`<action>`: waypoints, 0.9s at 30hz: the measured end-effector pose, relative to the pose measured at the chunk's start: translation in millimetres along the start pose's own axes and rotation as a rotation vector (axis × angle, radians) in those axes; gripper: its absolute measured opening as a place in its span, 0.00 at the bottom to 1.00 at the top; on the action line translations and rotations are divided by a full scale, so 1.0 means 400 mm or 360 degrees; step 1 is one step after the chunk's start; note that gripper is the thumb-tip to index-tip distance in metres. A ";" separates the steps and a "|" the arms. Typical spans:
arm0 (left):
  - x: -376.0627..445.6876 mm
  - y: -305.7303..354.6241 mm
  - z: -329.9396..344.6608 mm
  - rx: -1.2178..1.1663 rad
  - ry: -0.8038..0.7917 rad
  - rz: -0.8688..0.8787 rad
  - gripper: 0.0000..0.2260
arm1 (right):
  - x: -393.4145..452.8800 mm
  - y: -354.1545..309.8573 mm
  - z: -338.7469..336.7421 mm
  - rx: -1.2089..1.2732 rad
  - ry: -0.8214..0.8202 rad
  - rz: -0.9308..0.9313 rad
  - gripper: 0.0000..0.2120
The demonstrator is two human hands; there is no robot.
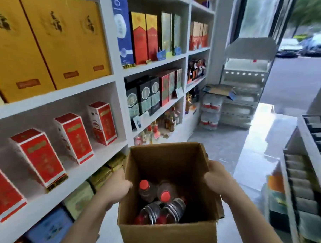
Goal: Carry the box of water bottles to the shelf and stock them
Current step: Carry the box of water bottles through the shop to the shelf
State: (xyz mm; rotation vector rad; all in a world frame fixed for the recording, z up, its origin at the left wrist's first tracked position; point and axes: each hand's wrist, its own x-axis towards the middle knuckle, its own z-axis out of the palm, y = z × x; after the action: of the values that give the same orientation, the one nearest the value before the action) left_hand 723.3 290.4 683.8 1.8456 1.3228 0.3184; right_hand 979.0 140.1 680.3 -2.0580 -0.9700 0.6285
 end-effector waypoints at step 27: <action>1.168 0.903 0.546 0.0269 -0.1018 0.0655 0.12 | 0.921 0.303 -0.535 0.0109 0.0828 0.0741 0.11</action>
State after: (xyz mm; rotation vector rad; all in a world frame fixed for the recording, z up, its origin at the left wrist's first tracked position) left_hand 1293.2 557.4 697.2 2.1113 0.5448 -0.1784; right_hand 1394.8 292.8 669.7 -2.2346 -0.1690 0.3135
